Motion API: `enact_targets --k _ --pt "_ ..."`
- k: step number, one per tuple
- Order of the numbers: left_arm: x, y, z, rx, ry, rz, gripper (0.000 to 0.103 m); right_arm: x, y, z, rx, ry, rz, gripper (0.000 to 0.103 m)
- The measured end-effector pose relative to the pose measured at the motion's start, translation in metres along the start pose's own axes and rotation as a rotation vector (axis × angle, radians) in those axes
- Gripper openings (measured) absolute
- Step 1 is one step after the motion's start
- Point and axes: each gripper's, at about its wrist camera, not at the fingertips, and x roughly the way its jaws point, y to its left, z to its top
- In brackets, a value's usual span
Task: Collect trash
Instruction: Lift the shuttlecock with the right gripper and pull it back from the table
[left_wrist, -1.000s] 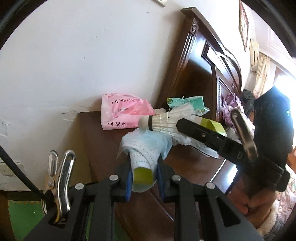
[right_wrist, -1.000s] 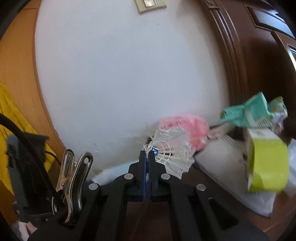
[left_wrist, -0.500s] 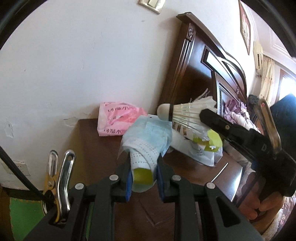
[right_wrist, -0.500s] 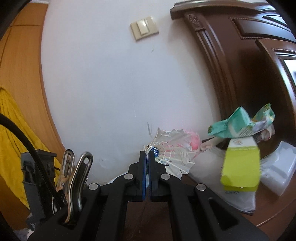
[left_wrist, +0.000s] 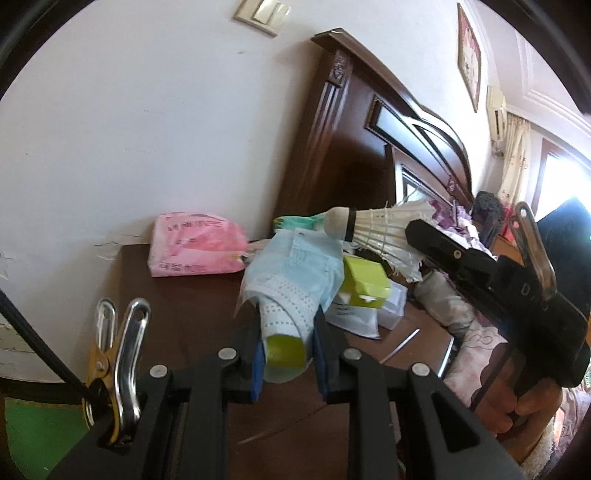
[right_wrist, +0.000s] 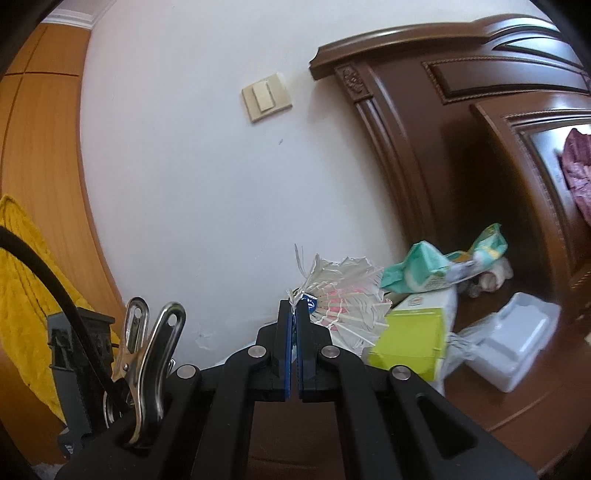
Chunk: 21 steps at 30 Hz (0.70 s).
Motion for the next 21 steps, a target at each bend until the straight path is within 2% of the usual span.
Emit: enact_targets --k 9,17,21 --pt "0.001 -0.017 -0.005 -0.017 0.021 -0.038 0.022 -0.036 -0.017 -0.001 -0.008 0.001 -0.053 0.002" --pt "0.002 -0.054 -0.018 0.08 0.029 -0.035 0.023 -0.055 -0.027 -0.005 -0.037 0.03 -0.108 0.002" --pt "0.001 -0.062 -0.022 0.076 0.039 -0.066 0.023 -0.068 -0.028 -0.005 -0.049 0.027 -0.115 0.002"
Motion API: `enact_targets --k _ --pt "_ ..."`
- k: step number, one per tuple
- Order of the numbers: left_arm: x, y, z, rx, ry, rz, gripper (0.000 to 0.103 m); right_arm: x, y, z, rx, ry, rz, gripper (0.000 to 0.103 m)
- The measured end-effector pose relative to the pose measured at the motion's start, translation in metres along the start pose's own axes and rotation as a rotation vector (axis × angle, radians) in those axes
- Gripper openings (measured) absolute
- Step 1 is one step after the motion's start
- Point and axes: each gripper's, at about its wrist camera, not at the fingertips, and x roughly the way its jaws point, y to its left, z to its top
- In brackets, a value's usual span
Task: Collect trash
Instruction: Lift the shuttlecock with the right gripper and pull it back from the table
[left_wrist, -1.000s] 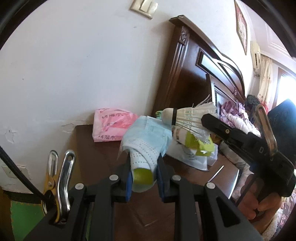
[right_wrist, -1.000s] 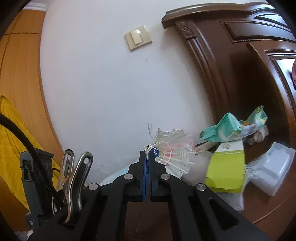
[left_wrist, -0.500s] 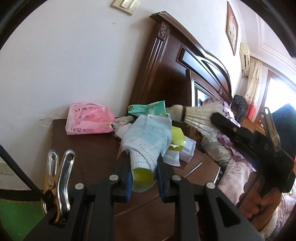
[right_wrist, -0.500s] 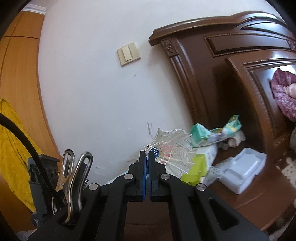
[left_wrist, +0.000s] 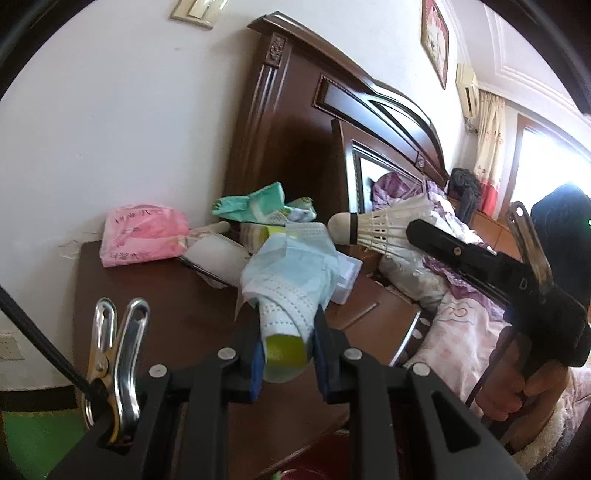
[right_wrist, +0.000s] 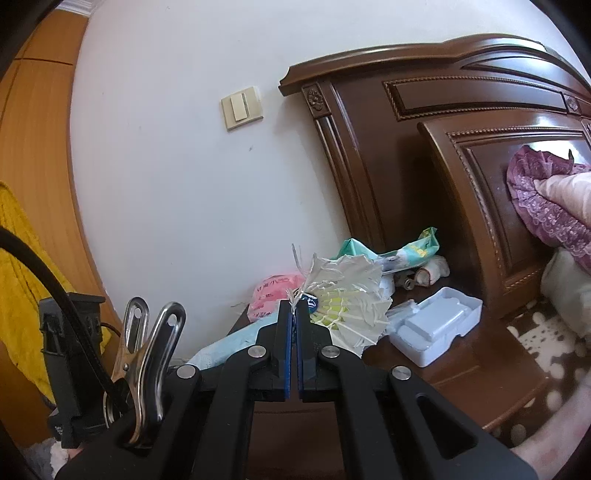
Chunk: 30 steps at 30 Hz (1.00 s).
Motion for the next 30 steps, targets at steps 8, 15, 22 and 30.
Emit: enact_targets --k 8,15,22,30 --pt "-0.006 -0.007 0.001 -0.005 0.002 -0.051 0.023 -0.022 -0.008 -0.005 -0.016 0.011 -0.025 0.002" --pt "-0.011 -0.022 -0.007 0.042 0.014 -0.073 0.023 -0.04 -0.011 -0.014 -0.038 0.038 -0.049 0.002" --pt "-0.006 -0.04 -0.019 0.094 0.045 -0.09 0.023 -0.058 -0.013 -0.024 -0.059 0.056 -0.068 0.002" --pt "-0.005 -0.051 -0.027 0.117 0.064 -0.126 0.023 -0.08 -0.021 -0.037 -0.057 0.077 -0.089 0.002"
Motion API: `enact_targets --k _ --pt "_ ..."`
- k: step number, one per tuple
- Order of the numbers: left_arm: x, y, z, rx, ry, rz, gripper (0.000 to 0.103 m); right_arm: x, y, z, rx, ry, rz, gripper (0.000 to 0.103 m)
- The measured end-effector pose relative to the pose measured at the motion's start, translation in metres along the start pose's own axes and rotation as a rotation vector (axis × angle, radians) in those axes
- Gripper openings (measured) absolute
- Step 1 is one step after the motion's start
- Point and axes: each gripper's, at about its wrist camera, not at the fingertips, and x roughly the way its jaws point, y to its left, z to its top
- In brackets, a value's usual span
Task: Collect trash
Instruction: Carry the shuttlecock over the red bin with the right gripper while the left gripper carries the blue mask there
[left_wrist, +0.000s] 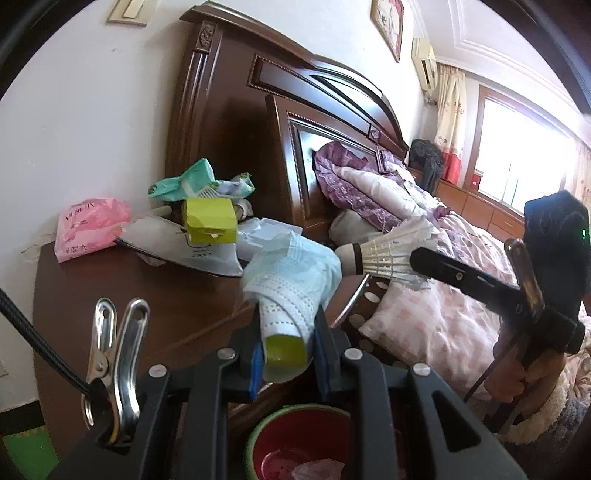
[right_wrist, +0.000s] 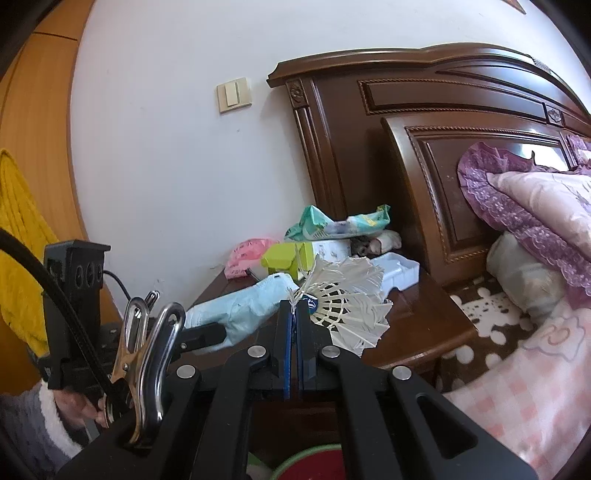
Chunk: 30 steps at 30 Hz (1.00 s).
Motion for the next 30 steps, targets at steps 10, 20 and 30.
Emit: enact_targets --k 10,20,30 --pt "0.001 -0.008 -0.009 0.008 0.03 -0.045 0.023 -0.008 -0.001 -0.018 -0.01 0.04 -0.01 0.002" --pt "0.009 -0.018 -0.025 0.012 0.077 -0.093 0.023 -0.017 -0.005 -0.029 0.002 0.055 -0.007 0.002" --pt "0.024 -0.036 -0.047 0.044 0.152 -0.143 0.023 -0.025 -0.022 -0.057 0.05 0.11 -0.012 0.002"
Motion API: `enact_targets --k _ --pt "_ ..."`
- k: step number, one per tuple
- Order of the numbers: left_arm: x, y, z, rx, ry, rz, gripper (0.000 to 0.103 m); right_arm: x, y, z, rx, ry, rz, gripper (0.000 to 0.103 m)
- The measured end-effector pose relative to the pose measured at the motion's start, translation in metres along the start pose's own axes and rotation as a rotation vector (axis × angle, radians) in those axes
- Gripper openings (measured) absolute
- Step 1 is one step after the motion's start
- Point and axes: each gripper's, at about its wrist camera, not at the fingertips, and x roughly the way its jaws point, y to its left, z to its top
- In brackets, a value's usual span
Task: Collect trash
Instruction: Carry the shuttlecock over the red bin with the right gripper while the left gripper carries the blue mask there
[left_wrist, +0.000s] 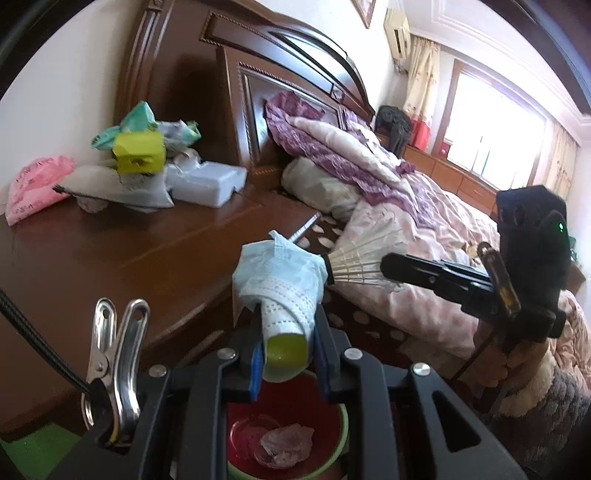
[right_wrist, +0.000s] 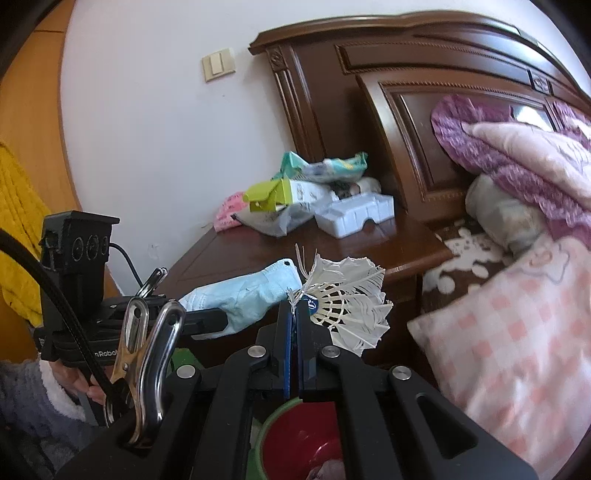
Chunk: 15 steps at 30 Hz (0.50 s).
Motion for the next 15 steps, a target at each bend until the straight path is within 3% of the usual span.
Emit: enact_targets --k 8,15 --pt "0.015 -0.008 -0.02 0.014 0.071 -0.029 0.023 0.01 -0.013 -0.024 0.044 0.073 0.011 0.002" --pt "0.038 -0.019 -0.047 0.049 0.167 -0.048 0.023 0.031 -0.016 -0.061 0.037 0.221 -0.009 0.002"
